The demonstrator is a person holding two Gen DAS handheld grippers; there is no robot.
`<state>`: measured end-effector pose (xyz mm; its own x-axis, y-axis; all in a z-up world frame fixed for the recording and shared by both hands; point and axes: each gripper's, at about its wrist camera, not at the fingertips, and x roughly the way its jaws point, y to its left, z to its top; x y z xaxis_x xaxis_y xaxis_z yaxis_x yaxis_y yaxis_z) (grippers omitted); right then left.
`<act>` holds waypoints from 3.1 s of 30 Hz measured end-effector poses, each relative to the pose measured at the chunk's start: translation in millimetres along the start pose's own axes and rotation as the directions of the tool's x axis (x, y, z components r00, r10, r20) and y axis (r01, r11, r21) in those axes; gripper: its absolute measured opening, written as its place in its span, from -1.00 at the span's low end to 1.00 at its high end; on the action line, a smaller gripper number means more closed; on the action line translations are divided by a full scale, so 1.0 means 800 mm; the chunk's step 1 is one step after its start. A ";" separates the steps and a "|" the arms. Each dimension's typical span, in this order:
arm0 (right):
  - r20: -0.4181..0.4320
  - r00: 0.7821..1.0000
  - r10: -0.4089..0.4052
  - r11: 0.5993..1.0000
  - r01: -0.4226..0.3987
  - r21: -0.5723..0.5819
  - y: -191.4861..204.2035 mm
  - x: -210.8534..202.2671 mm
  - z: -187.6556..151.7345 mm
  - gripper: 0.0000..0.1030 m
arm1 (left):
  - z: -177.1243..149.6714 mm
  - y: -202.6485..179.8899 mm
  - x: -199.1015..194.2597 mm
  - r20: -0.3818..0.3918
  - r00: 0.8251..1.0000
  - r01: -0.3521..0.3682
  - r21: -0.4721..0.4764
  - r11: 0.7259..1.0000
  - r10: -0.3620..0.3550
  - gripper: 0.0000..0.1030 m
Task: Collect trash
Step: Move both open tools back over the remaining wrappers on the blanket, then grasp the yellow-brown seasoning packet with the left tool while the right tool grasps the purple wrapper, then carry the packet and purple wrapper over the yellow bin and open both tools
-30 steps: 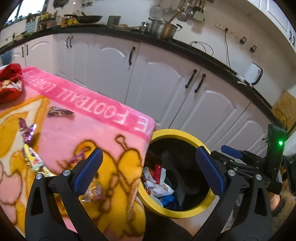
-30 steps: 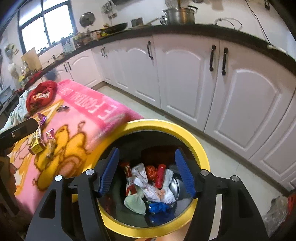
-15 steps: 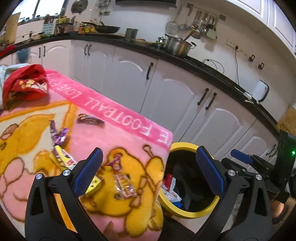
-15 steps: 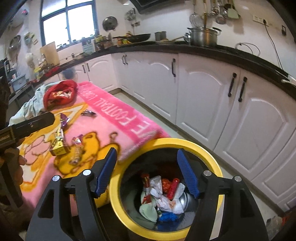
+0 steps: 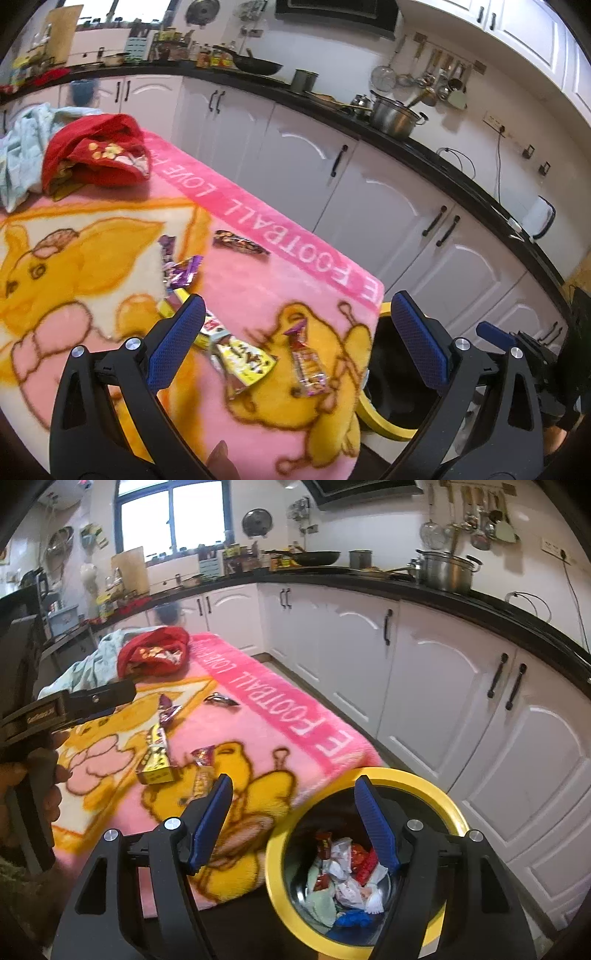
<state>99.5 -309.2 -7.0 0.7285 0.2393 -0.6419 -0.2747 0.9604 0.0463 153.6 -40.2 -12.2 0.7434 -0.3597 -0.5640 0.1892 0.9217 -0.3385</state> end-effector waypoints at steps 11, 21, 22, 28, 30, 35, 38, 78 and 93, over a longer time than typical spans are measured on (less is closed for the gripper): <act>-0.043 0.996 0.075 0.994 -0.078 -0.073 0.050 0.026 0.010 0.28 | -0.004 0.044 -0.004 -0.005 0.998 -0.060 -0.045 0.997 0.060 0.79; -0.124 0.983 0.137 0.984 -0.149 -0.096 0.082 0.079 0.015 0.26 | -0.009 0.093 0.004 -0.057 0.995 -0.093 -0.130 0.987 0.087 0.79; -0.136 0.980 0.144 0.983 -0.158 -0.098 0.085 0.087 0.014 0.23 | -0.010 0.098 0.006 -0.066 0.994 -0.090 -0.141 0.986 0.082 0.77; -0.210 0.963 0.167 0.978 -0.189 -0.091 0.096 0.127 0.007 0.04 | -0.016 0.114 0.024 -0.116 0.992 -0.072 -0.201 0.977 0.049 0.55; -0.229 0.958 0.174 0.976 -0.198 -0.087 0.099 0.138 0.004 -0.05 | -0.017 0.118 0.033 -0.133 0.990 -0.067 -0.218 0.974 0.039 0.52; -0.273 0.945 0.180 0.975 -0.208 -0.075 0.100 0.162 -0.003 -0.14 | -0.020 0.122 0.058 -0.179 0.984 -0.047 -0.260 0.964 0.000 0.39; -0.293 0.939 0.180 0.976 -0.208 -0.066 0.099 0.174 -0.009 -0.27 | -0.022 0.121 0.074 -0.212 0.977 -0.055 -0.275 0.960 -0.005 0.36; -0.223 0.945 0.238 0.969 -0.246 -0.010 0.076 0.148 -0.006 -0.88 | -0.059 0.090 0.055 -0.236 0.971 -0.070 -0.115 0.991 0.041 -0.50; -0.123 0.974 0.192 0.981 -0.192 0.018 0.023 0.095 0.010 -0.88 | -0.037 0.029 0.035 -0.171 0.985 -0.012 -0.015 1.000 0.009 -0.50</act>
<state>154.8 -272.0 -48.4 0.5792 0.4002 -0.7102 -0.3982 0.8991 0.1819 159.9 -33.5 -58.3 0.6246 -0.3704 -0.6875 0.1701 0.9238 -0.3431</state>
